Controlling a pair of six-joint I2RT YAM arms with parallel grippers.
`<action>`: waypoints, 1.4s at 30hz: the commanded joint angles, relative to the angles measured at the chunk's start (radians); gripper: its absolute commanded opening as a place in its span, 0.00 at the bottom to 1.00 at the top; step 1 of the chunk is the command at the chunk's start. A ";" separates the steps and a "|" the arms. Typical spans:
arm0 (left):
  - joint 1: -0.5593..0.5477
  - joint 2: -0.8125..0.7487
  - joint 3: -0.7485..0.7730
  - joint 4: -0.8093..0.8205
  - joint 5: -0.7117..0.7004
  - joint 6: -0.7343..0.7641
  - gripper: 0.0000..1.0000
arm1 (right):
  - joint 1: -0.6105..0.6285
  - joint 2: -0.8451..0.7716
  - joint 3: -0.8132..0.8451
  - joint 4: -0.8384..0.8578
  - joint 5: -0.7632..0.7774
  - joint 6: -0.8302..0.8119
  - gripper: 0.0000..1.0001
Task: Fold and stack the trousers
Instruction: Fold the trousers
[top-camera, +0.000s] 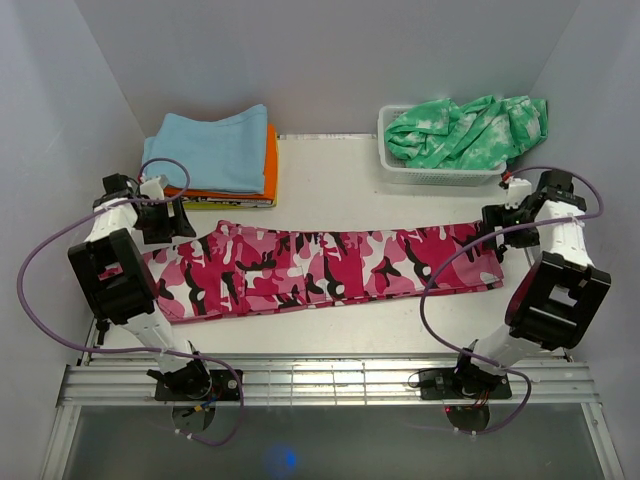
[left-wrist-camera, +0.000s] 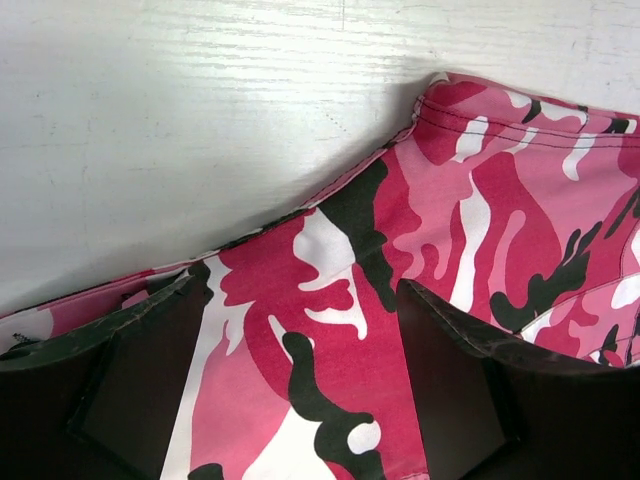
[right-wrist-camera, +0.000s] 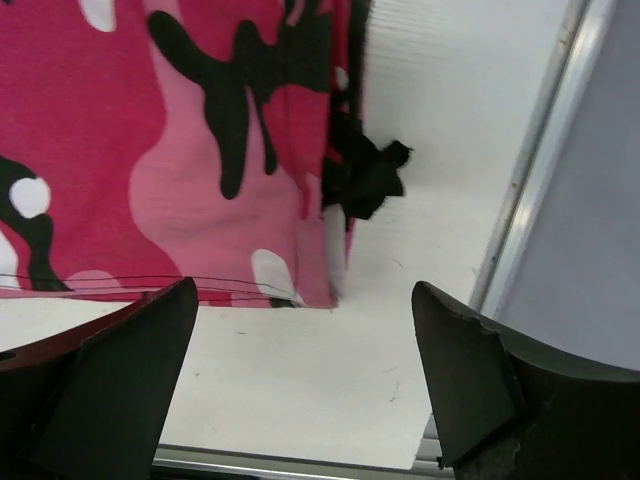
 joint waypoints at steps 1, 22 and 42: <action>-0.010 -0.009 0.045 -0.034 0.043 0.018 0.88 | -0.074 0.014 0.006 0.001 0.025 -0.038 0.93; -0.021 -0.075 0.081 -0.105 0.029 0.034 0.90 | -0.106 0.323 -0.037 0.039 -0.186 0.075 0.65; -0.067 -0.090 0.077 -0.114 0.003 0.015 0.96 | -0.328 0.216 0.216 -0.097 -0.136 -0.101 0.08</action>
